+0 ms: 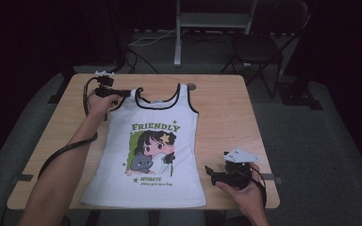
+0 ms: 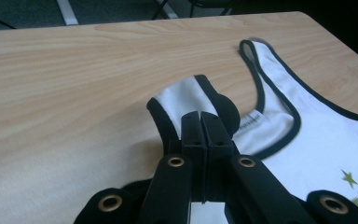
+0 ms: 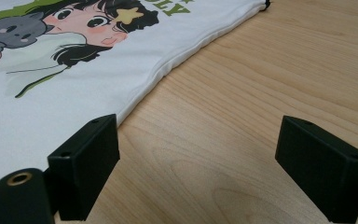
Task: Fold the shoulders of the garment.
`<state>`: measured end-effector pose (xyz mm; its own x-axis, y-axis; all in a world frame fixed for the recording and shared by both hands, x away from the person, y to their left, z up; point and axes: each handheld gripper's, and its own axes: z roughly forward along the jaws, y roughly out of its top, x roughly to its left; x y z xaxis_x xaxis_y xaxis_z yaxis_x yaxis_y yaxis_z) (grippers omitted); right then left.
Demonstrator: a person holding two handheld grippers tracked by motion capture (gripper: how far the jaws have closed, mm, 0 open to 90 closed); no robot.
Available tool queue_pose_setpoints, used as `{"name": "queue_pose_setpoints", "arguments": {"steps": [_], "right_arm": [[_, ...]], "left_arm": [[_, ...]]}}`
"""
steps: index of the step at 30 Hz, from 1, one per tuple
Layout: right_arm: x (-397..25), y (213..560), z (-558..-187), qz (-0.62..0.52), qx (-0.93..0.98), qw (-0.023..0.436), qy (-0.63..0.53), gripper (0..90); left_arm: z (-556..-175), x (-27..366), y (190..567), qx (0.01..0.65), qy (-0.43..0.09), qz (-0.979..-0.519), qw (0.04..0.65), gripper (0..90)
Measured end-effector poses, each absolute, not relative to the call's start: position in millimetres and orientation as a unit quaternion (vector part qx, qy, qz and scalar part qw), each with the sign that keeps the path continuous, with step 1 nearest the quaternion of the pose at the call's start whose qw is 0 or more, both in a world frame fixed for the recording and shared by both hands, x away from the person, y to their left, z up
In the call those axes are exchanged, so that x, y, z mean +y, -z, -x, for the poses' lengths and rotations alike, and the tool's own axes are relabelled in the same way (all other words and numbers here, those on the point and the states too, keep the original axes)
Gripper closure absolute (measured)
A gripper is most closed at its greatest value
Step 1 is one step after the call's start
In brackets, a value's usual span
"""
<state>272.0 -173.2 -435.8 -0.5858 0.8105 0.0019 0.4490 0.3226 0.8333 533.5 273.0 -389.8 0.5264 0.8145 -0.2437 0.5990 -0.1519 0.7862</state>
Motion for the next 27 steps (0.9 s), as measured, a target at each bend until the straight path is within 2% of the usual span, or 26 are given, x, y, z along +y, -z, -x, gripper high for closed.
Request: {"name": "queue_pose_setpoints", "arguments": {"steps": [13, 27], "right_arm": [[-169.8, 434.7, -269.9, -0.395, 0.788, 0.217, -0.420, 13.1], [-167.8, 435.4, -270.2, -0.393, 0.790, 0.217, -0.417, 13.2]], "left_arm": [[-485.9, 272.6, 408.3, 0.445, -0.116, -0.769, 0.444, 89.3], [-451.0, 265.2, 411.7, 0.415, -0.141, -0.787, 0.434, 89.2]]}}
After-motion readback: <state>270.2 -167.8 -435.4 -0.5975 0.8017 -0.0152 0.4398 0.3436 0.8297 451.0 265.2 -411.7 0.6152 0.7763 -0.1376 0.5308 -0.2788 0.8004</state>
